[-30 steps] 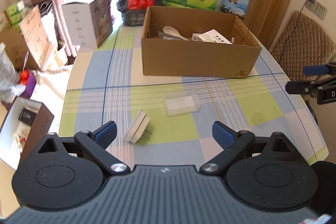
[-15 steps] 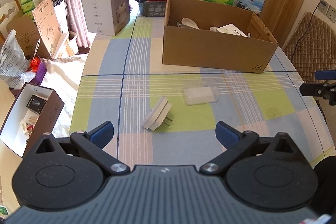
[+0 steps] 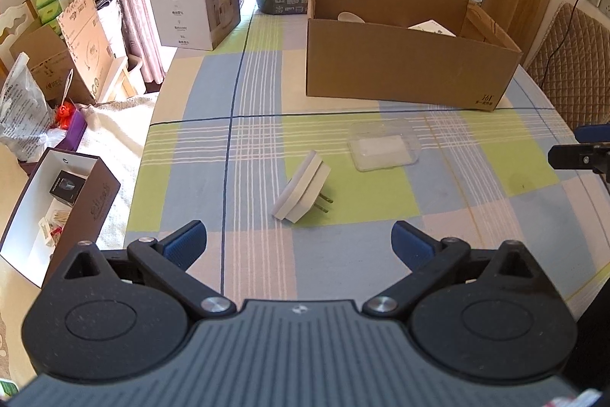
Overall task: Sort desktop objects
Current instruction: 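Open both tools and move them back toward the plug and plastic container, then grasp the white plug adapter with the left tool while the right tool approaches the clear container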
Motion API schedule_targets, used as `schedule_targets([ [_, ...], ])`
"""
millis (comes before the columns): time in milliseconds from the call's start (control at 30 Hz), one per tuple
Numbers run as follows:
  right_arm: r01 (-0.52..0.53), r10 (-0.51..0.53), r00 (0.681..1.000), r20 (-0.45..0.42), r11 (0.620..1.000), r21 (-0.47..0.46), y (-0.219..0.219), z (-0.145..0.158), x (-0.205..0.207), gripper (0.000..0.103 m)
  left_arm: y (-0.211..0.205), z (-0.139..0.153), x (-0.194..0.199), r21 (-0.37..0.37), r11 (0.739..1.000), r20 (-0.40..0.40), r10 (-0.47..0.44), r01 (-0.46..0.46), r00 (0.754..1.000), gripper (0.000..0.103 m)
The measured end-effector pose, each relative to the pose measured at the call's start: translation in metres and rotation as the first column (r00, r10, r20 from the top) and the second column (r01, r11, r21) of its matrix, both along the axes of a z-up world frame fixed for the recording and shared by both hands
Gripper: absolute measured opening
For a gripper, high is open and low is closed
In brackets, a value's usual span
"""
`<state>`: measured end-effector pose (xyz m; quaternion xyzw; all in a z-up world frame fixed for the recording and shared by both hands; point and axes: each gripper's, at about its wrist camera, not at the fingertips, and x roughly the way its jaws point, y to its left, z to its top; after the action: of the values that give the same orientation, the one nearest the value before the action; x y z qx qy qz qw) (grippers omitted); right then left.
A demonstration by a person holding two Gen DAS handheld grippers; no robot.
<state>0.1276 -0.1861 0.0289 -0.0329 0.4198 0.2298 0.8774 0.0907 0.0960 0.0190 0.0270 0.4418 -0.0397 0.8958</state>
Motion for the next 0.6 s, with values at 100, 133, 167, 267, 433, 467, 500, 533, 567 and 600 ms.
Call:
schedule_targets([
  [100, -0.016, 0.016, 1.0, -0.011, 1.0, -0.007, 0.01, -0.014, 0.004, 0.101, 0.0, -0.011, 0.006, 0.017, 1.0, -0.001, -0.018, 0.018, 1.0, 0.101],
  [133, -0.02, 0.02, 1.0, -0.012, 1.0, -0.008, 0.012, -0.018, 0.006, 0.101, 0.0, -0.015, 0.008, 0.02, 1.0, -0.002, -0.024, 0.024, 1.0, 0.101],
  [167, -0.022, 0.022, 1.0, -0.014, 1.0, -0.008, 0.015, -0.022, 0.008, 0.101, 0.001, -0.019, 0.01, 0.023, 0.999, -0.003, -0.029, 0.029, 1.0, 0.101],
  [267, -0.023, 0.023, 0.999, -0.032, 1.0, 0.002, 0.023, -0.036, 0.016, 0.101, 0.003, -0.031, 0.018, 0.027, 0.999, 0.0, -0.039, 0.039, 0.999, 0.1],
  [433, -0.031, 0.031, 0.999, -0.041, 0.999, 0.019, 0.036, -0.054, 0.029, 0.101, 0.004, -0.049, 0.033, 0.033, 0.998, 0.012, -0.06, 0.06, 0.998, 0.092],
  [467, -0.031, 0.032, 0.999, -0.04, 0.999, 0.027, 0.039, -0.057, 0.032, 0.101, 0.004, -0.052, 0.036, 0.035, 0.997, 0.014, -0.068, 0.067, 0.998, 0.09],
  [500, -0.03, 0.031, 0.999, -0.037, 0.999, 0.034, 0.041, -0.059, 0.034, 0.101, 0.003, -0.056, 0.039, 0.039, 0.996, 0.015, -0.077, 0.076, 0.997, 0.089],
  [533, -0.031, 0.032, 0.999, -0.033, 0.999, 0.039, 0.043, -0.062, 0.037, 0.101, 0.002, -0.06, 0.041, 0.045, 0.995, 0.016, -0.085, 0.085, 0.996, 0.085],
  [567, -0.032, 0.033, 0.999, -0.03, 0.999, 0.043, 0.045, -0.065, 0.039, 0.1, 0.001, -0.063, 0.044, 0.05, 0.994, 0.017, -0.093, 0.092, 0.996, 0.081],
  [600, -0.034, 0.035, 0.999, -0.026, 0.998, 0.046, 0.048, -0.067, 0.041, 0.1, 0.0, -0.066, 0.046, 0.053, 0.994, 0.019, -0.099, 0.098, 0.995, 0.079],
])
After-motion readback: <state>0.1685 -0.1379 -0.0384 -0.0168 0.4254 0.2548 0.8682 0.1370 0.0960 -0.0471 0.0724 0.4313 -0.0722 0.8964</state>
